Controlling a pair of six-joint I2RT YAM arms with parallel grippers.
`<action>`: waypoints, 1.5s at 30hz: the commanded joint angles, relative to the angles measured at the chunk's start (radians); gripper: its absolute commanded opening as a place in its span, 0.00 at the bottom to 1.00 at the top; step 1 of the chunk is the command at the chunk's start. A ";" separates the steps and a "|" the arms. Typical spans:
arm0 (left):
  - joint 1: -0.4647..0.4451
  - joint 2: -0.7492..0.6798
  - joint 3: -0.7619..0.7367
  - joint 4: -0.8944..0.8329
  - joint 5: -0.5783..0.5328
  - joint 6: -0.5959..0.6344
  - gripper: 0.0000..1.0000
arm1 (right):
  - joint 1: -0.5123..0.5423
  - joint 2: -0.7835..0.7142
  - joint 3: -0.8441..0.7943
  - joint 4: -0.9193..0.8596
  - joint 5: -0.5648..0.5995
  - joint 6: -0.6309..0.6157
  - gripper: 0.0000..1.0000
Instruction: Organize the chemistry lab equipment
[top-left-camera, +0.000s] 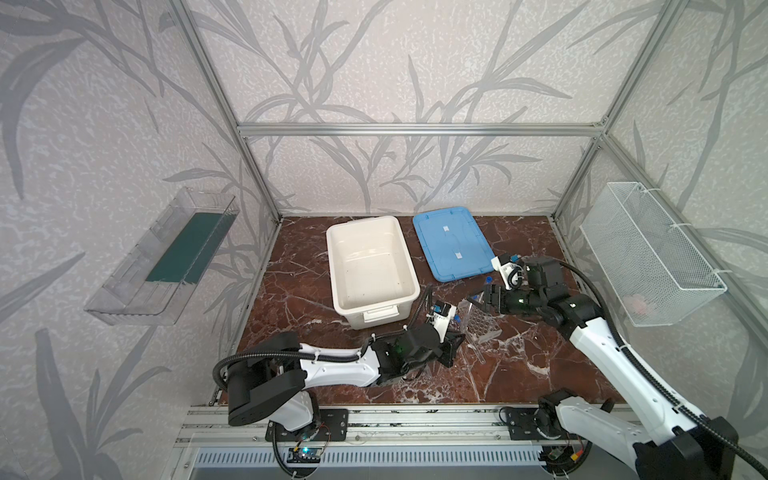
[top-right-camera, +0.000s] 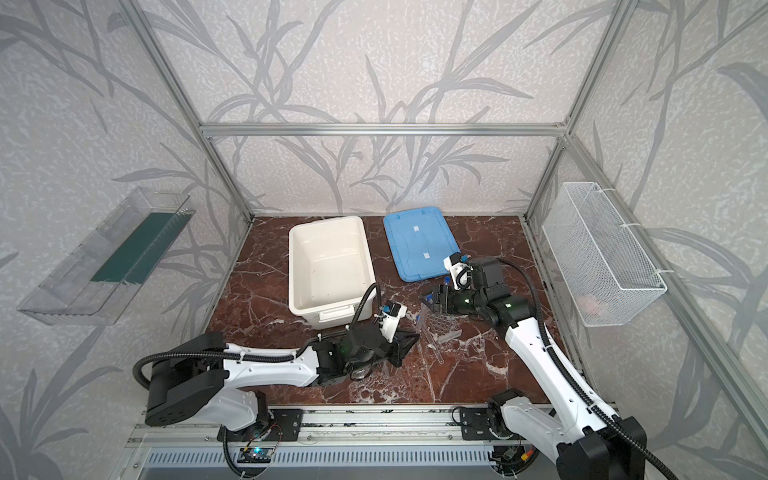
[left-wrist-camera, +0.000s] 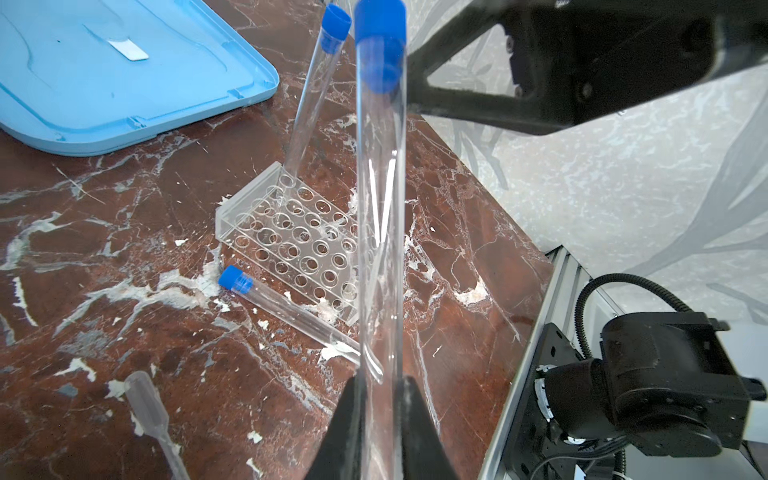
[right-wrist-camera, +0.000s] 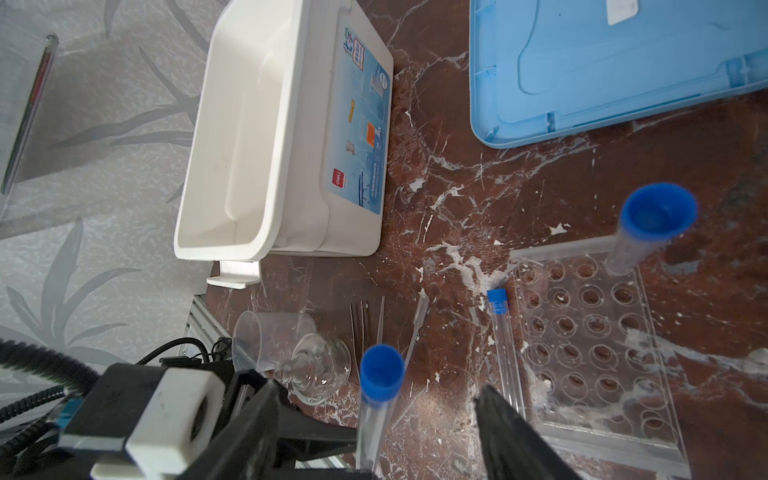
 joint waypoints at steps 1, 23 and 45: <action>-0.005 -0.027 -0.004 0.039 0.011 0.026 0.16 | 0.005 0.010 -0.004 0.091 -0.059 0.028 0.63; -0.013 0.005 0.021 0.036 -0.009 0.018 0.16 | 0.029 0.007 -0.077 0.123 -0.094 0.035 0.29; -0.015 0.011 0.066 0.014 -0.036 -0.139 0.99 | 0.029 -0.150 -0.105 0.066 0.186 -0.078 0.17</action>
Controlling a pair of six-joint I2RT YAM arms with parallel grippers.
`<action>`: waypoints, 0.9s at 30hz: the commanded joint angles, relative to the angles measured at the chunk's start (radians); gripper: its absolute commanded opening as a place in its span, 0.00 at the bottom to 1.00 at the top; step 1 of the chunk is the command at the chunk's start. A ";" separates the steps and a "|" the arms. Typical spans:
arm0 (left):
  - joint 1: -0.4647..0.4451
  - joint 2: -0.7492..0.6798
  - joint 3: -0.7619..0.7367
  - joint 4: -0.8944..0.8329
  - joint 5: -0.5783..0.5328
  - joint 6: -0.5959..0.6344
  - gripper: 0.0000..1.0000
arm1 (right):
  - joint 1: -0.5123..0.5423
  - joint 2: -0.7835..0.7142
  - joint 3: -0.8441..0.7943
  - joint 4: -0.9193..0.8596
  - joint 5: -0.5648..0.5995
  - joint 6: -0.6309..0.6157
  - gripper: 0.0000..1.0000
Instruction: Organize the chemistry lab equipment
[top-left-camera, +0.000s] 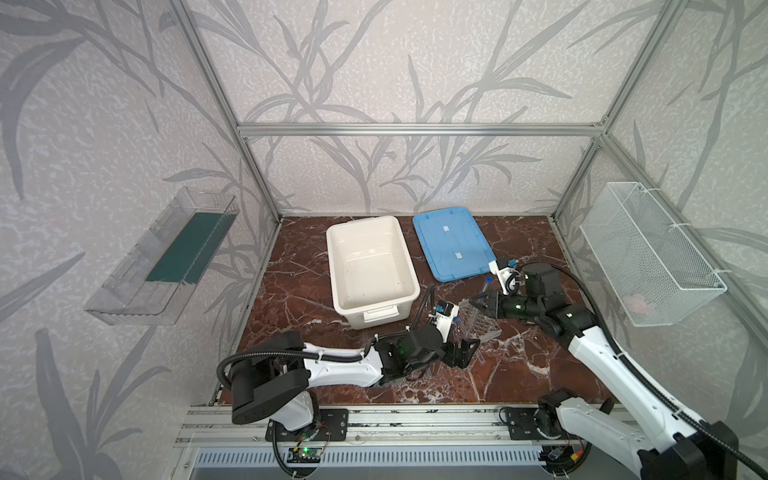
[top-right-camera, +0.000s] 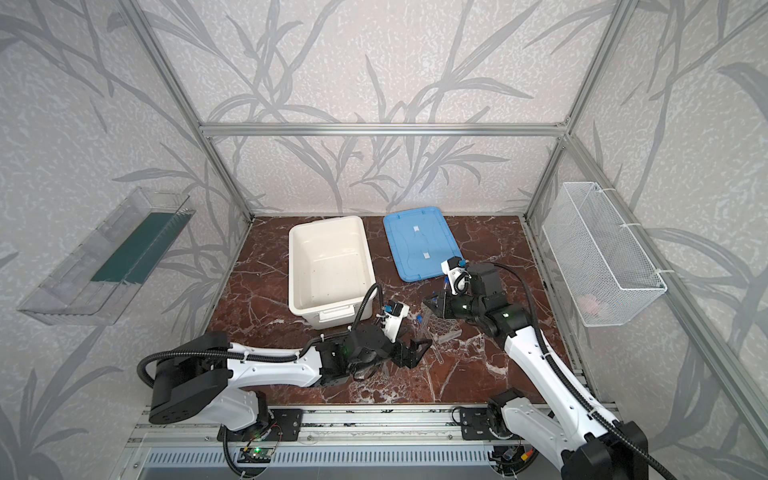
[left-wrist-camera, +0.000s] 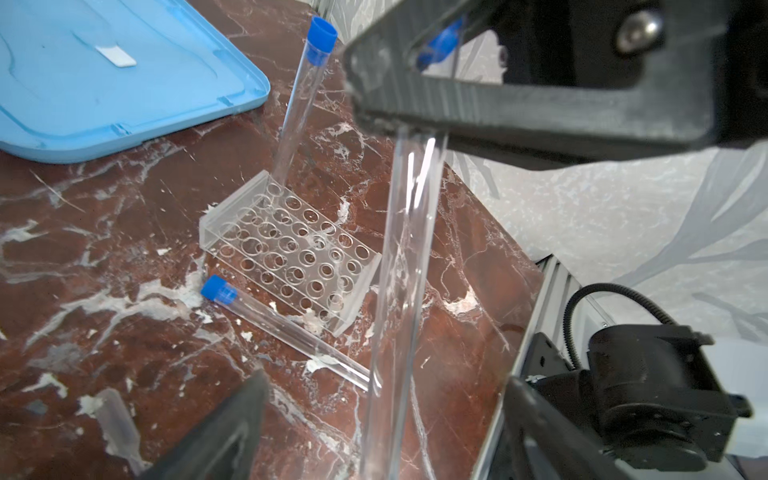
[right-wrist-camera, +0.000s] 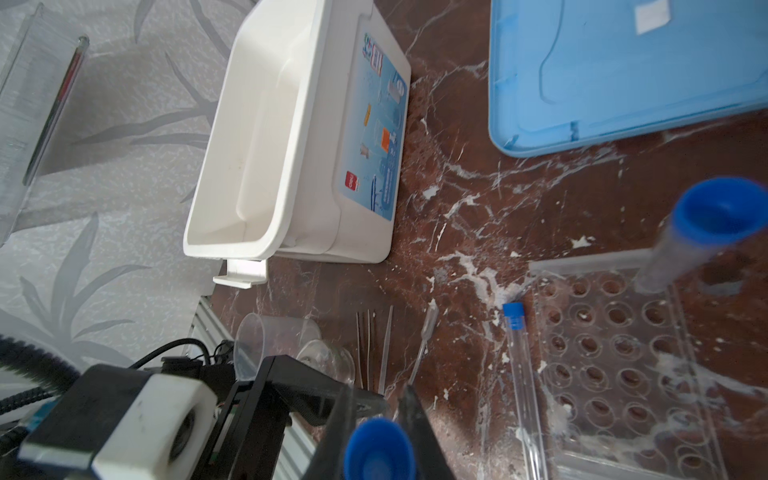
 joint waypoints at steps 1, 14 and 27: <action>-0.005 -0.020 0.048 -0.019 -0.018 -0.095 0.99 | 0.005 -0.083 -0.007 -0.046 0.187 -0.102 0.17; -0.003 0.038 0.316 -0.514 -0.134 -0.286 0.99 | 0.041 -0.173 -0.199 0.304 0.617 -0.267 0.17; 0.012 0.209 0.402 -0.528 -0.076 -0.316 0.99 | 0.072 -0.028 -0.265 0.551 0.704 -0.316 0.17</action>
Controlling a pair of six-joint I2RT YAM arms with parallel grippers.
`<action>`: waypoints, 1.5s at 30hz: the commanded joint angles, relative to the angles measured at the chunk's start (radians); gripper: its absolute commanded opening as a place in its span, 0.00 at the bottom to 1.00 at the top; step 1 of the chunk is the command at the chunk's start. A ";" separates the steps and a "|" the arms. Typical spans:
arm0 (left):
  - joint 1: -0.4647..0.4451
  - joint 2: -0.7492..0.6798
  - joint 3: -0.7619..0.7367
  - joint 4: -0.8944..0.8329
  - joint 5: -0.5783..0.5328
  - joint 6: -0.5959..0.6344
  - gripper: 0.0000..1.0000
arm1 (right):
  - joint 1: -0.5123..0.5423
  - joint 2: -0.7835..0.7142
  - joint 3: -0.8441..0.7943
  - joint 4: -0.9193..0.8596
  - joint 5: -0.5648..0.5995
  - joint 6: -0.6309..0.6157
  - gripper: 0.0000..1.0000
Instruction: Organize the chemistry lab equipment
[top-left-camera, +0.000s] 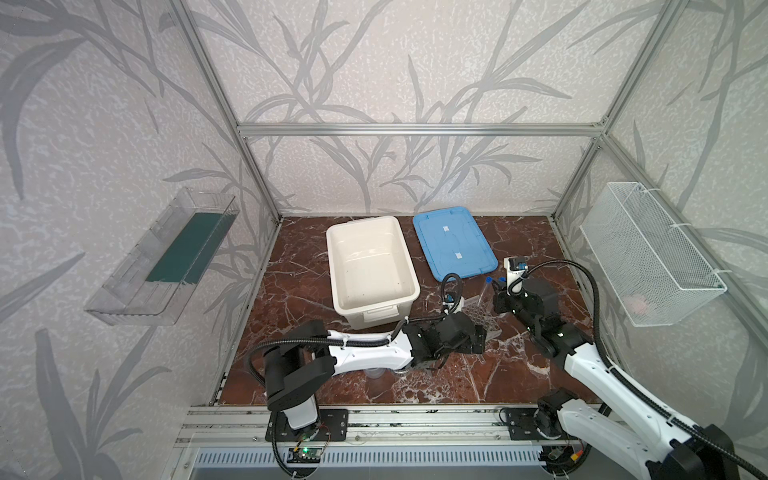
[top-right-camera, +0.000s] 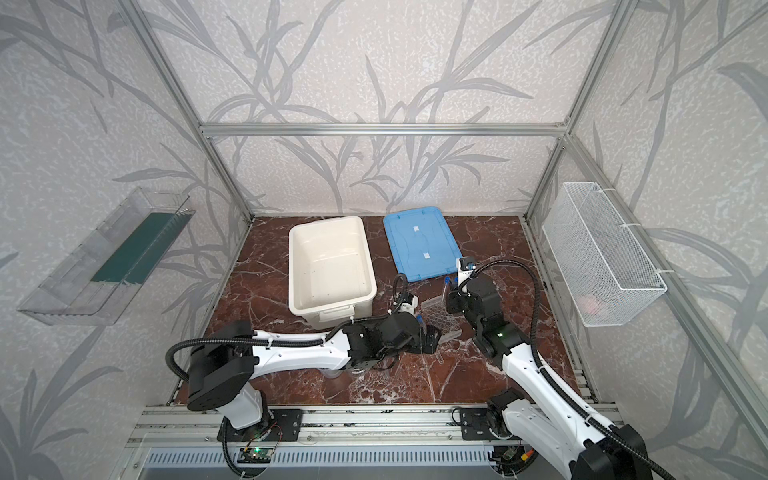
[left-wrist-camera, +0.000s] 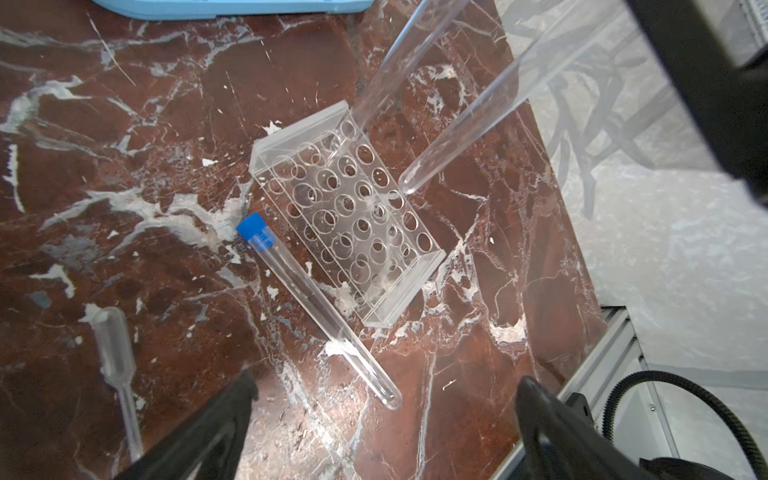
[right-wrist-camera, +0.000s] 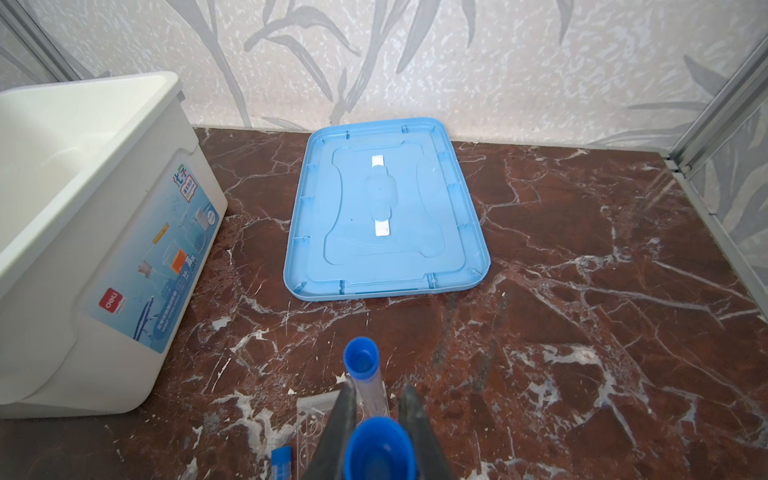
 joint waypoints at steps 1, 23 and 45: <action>0.009 0.017 0.051 -0.028 0.002 -0.022 0.99 | 0.006 0.012 -0.033 0.108 0.047 -0.025 0.17; 0.036 0.069 0.049 -0.011 0.031 -0.045 0.99 | 0.006 0.112 -0.089 0.186 0.022 -0.004 0.17; 0.033 0.130 0.185 -0.288 -0.055 0.007 0.86 | -0.004 -0.112 -0.089 -0.032 0.107 0.112 0.89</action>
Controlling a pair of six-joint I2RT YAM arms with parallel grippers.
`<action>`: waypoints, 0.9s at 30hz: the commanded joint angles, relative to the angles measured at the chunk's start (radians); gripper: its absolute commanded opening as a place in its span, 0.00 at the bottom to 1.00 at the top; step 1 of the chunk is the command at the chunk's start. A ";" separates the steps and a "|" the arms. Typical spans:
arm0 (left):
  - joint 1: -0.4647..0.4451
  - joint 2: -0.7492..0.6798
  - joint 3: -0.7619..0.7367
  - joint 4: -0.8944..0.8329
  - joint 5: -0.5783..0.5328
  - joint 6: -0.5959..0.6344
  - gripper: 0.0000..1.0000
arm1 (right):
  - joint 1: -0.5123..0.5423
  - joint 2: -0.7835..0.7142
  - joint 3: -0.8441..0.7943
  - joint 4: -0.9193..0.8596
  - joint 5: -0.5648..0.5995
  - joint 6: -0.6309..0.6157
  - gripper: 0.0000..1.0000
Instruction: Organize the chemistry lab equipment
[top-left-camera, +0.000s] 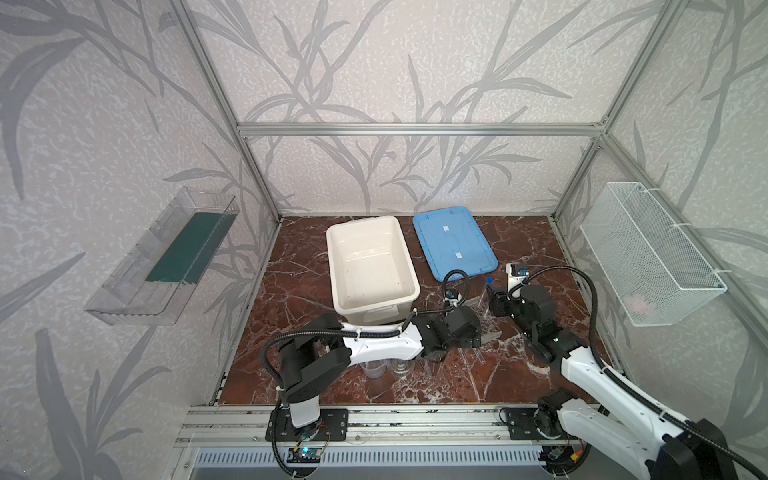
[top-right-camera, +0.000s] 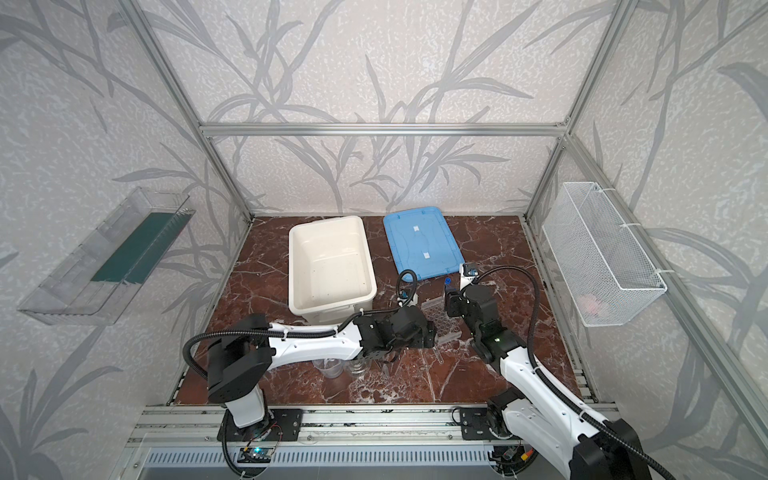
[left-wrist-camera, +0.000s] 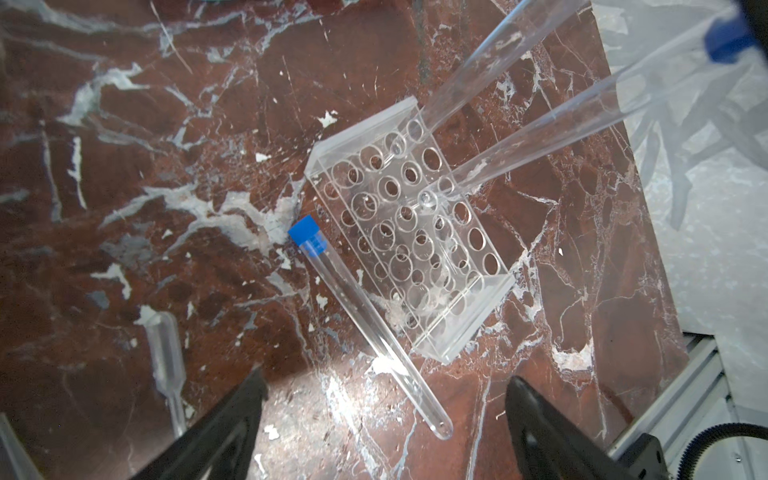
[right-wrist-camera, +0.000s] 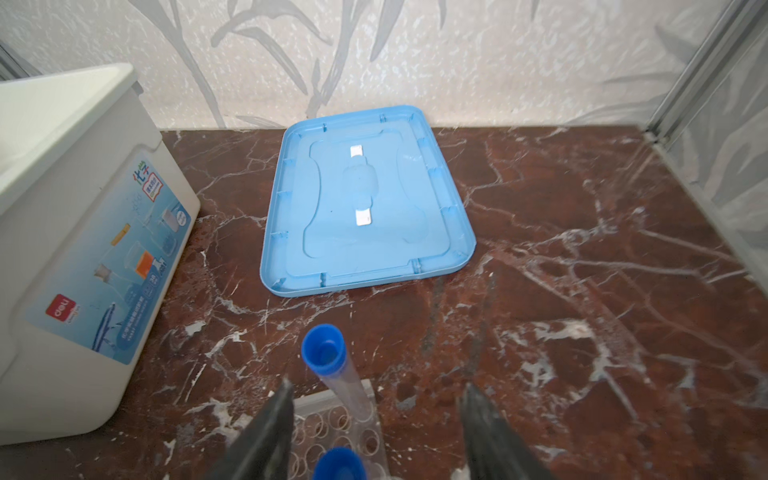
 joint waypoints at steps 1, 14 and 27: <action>-0.001 0.051 0.071 -0.119 -0.018 0.015 0.85 | -0.012 -0.087 0.004 -0.136 0.047 0.064 0.99; -0.012 0.138 0.126 -0.137 -0.031 -0.021 0.57 | -0.054 -0.570 0.038 -0.695 -0.062 0.216 0.99; -0.014 0.239 0.187 -0.138 -0.025 -0.025 0.50 | -0.054 -0.564 0.031 -0.684 -0.111 0.219 0.99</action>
